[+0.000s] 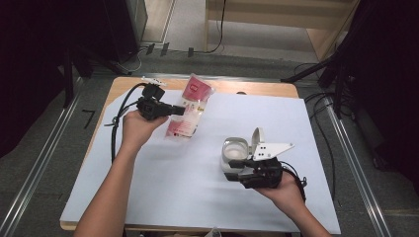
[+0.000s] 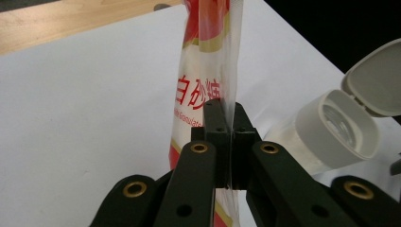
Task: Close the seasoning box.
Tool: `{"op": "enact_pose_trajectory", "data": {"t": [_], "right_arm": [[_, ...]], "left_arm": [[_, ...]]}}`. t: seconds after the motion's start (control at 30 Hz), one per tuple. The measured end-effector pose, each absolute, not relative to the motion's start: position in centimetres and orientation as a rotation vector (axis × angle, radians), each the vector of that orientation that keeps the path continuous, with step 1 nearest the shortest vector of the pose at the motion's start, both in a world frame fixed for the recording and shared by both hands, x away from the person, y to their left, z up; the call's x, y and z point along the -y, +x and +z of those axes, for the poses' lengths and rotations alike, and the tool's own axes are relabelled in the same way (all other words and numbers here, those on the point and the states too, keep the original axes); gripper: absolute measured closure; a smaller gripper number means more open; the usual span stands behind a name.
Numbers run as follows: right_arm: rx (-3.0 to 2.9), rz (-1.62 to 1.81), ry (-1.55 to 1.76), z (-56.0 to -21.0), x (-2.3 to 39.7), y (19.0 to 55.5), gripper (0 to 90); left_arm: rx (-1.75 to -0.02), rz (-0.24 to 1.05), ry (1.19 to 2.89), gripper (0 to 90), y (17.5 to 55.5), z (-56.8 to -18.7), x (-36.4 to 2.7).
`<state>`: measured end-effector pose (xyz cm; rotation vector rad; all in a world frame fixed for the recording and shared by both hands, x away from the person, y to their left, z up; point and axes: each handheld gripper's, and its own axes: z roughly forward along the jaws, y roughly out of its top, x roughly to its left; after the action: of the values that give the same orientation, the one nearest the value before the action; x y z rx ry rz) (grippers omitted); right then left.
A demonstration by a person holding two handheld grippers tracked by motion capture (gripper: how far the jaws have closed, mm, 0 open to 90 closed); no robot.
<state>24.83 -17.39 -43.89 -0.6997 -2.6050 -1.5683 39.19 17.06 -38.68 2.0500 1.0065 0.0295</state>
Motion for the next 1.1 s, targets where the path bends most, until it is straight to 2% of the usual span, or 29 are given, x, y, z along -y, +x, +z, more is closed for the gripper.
{"op": "enact_pose_trajectory", "data": {"t": [0.27, 1.1], "right_arm": [[2.619, -1.571, -0.736, -44.2, 18.4, 24.6, 55.8], [2.606, -1.619, -0.848, -44.5, 20.9, 24.3, 55.1]], "left_arm": [[-0.986, 0.02, 2.051, 90.0, 39.2, -40.2, -17.1], [-1.029, 0.051, 2.038, 90.0, 34.7, -42.3, -22.3]]}}
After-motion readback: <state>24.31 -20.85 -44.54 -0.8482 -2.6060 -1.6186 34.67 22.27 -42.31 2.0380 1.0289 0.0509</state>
